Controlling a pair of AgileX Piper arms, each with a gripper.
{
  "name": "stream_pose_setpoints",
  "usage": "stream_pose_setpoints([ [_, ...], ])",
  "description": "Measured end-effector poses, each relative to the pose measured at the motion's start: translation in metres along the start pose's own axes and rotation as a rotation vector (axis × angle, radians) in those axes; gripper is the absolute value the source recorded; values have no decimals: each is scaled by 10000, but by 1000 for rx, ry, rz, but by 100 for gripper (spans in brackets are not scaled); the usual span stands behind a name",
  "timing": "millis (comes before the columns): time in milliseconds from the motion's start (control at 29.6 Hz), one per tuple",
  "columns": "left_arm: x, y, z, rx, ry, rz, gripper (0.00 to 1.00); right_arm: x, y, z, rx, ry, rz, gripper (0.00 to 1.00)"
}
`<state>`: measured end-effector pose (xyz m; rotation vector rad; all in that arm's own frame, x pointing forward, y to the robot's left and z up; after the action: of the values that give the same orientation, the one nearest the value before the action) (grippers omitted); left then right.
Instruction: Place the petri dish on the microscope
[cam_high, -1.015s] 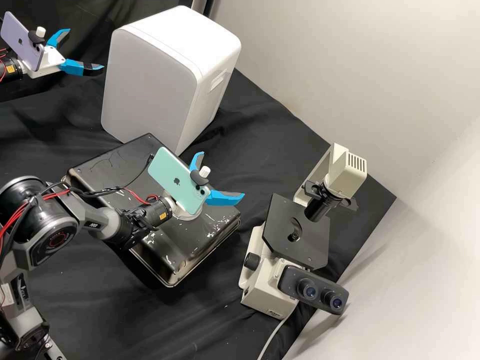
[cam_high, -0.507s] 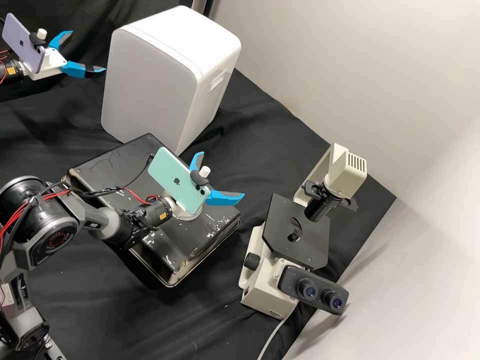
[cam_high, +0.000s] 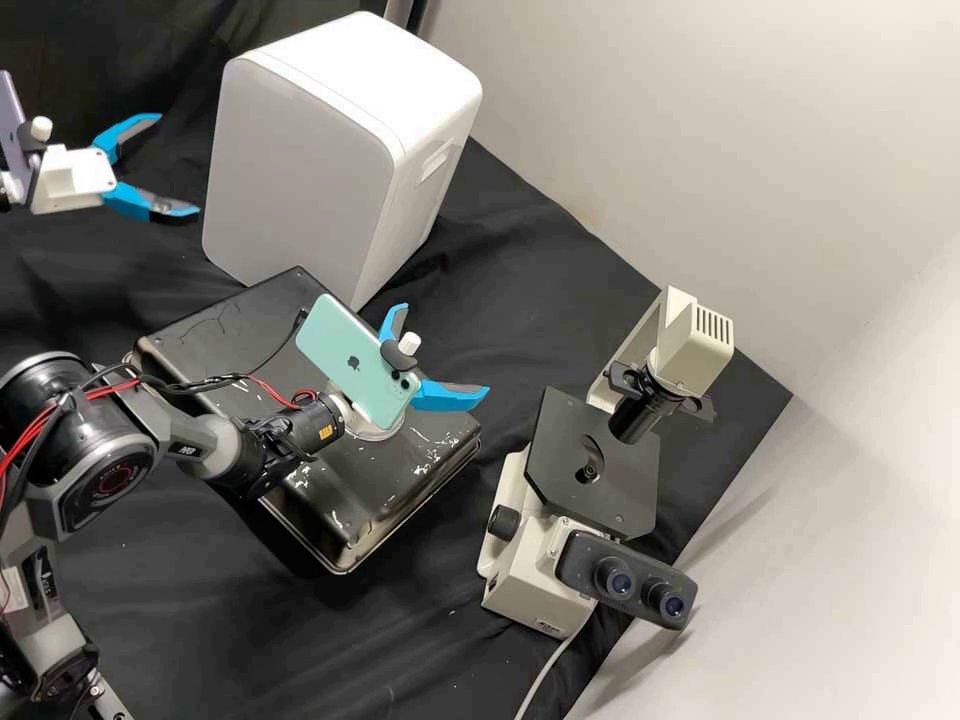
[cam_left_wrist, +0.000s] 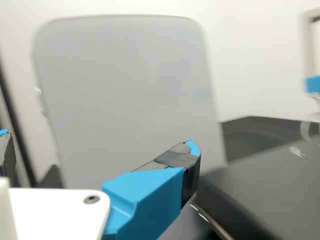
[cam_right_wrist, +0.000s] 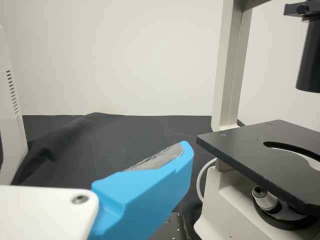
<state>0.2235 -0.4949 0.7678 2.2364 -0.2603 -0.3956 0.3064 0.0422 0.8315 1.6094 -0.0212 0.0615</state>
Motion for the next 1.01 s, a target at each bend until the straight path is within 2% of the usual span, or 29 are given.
stream_pose_setpoints([
  [169,-259,-74,226,10,-121,-43,100,0,0,0,0,0,0,100],
  [372,-531,-141,456,75,-245,-67,100,0,0,0,0,0,0,100],
  [440,-598,-135,541,110,-293,-54,100,0,0,0,0,0,0,100],
  [507,-639,-112,623,137,-335,-33,100,0,0,0,0,0,0,100],
  [609,-687,-87,741,162,-395,-7,100,0,0,0,0,0,0,100],
  [778,-722,-83,830,168,-431,3,100,0,0,0,0,0,0,100],
  [913,-739,-84,870,162,-450,3,100,0,0,0,0,0,0,100],
  [1015,-750,-94,899,171,-468,1,100,0,0,0,0,0,0,100],
])
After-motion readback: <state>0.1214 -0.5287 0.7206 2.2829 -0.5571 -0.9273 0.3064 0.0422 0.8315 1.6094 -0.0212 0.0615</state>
